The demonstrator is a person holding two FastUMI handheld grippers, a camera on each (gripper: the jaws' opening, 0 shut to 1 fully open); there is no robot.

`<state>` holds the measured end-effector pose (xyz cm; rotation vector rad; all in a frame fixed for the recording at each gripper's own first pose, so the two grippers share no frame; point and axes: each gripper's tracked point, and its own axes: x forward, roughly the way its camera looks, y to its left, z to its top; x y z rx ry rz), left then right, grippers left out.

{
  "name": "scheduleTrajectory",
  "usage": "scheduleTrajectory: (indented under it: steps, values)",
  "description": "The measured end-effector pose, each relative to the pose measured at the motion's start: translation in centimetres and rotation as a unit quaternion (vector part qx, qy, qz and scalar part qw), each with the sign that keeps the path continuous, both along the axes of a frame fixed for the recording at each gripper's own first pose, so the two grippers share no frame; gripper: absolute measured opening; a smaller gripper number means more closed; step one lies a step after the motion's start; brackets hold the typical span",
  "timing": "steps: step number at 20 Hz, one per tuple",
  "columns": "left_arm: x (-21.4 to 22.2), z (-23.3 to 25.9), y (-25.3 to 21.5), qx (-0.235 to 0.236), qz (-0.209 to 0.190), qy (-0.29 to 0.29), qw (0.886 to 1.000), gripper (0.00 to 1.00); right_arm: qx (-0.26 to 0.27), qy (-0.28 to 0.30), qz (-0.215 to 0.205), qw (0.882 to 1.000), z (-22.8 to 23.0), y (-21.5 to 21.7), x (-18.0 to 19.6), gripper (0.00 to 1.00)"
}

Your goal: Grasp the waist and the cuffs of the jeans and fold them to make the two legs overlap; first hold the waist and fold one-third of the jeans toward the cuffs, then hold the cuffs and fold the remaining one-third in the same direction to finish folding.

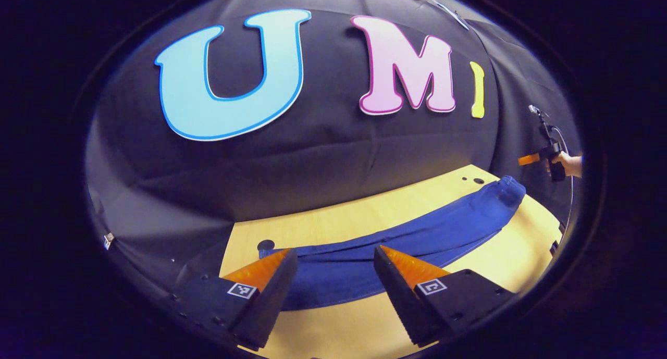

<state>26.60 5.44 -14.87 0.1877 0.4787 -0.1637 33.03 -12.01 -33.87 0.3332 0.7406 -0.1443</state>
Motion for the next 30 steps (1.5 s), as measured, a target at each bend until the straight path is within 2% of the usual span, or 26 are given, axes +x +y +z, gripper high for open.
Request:
scheduleTrajectory:
  steps: [1,3,6,9,11,12,13,14,15,17,19,21,22,23,25,26,27,30]
  values:
    - [-0.8,0.9,0.1,0.003,-0.004,-0.008,1.0,0.96,0.036,0.024,-0.035,0.998,-1.3,-0.3,-0.8,0.96]
    - [-2.6,1.3,-0.6,0.006,-0.011,-0.009,1.0,0.96,0.092,0.068,-0.078,0.99,-4.2,-0.4,-1.9,0.97]
    - [-3.7,0.1,-1.2,0.003,-0.006,0.01,1.0,0.96,0.118,0.126,-0.121,0.978,-8.6,-0.7,-3.3,0.98]
    - [-4.1,-0.8,-0.7,0.013,0.016,0.031,0.999,0.96,0.179,0.17,-0.184,0.951,-11.5,-1.6,-4.4,0.98]
    - [-4.1,-1.3,-0.7,0.021,0.023,0.038,0.999,0.96,0.212,0.182,-0.214,0.936,-12.1,-2.3,-4.6,0.98]
    - [-4.3,-1.5,-0.7,0.021,0.027,0.041,0.999,0.96,0.21,0.172,-0.222,0.936,-11.5,-2.6,-4.4,0.98]
    - [-4.3,-1.8,-0.8,0.018,0.033,0.046,0.998,0.96,0.208,0.156,-0.226,0.939,-11.1,-3.6,-3.6,0.89]
    - [-4.4,-2.2,-1.1,0.011,0.037,0.049,0.998,0.96,0.215,0.157,-0.214,0.94,-11.7,-3.4,-3.5,1.0]
    - [-4.4,-2.5,-1.4,0.004,0.041,0.052,0.998,0.96,0.214,0.165,-0.206,0.941,-11.6,-2.9,-4.2,0.75]
    - [-4.3,-2.9,-1.8,-0.006,0.048,0.054,0.997,0.96,0.206,0.144,-0.207,0.945,-11.6,-2.9,-3.2,0.39]
    - [-4.4,-3.0,-2.0,-0.015,0.048,0.053,0.997,0.96,0.188,0.114,-0.199,0.955,-10.0,-3.0,-2.6,0.18]
    - [-4.7,-3.2,-1.3,-0.013,0.047,0.059,0.997,0.96,0.161,0.046,-0.18,0.969,-5.6,-2.9,-1.3,0.17]
    - [-4.7,-3.1,-1.1,-0.015,0.044,0.056,0.997,0.96,0.151,0.013,-0.161,0.975,-3.0,-1.9,-0.4,0.07]
    - [-4.7,-2.9,-0.9,-0.02,0.039,0.055,0.998,0.97,0.146,-0.014,-0.145,0.979,-0.3,-0.8,0.1,0.17]
    - [-5.3,-2.7,-0.1,-0.021,0.035,0.054,0.998,0.97,0.144,-0.059,-0.114,0.981,5.7,2.0,0.5,0.16]
    - [-5.8,-2.4,0.3,-0.023,0.03,0.049,0.998,0.97,0.136,-0.09,-0.115,0.98,9.3,3.0,1.0,0.1]
    - [-6.0,-2.0,0.6,-0.028,0.025,0.044,0.998,0.97,0.143,-0.113,-0.1,0.978,11.5,5.2,1.6,0.04]
    - [-7.2,-1.8,2.8,-0.032,0.022,0.042,0.998,0.96,0.169,-0.127,-0.027,0.977,14.4,12.0,1.0,0.04]
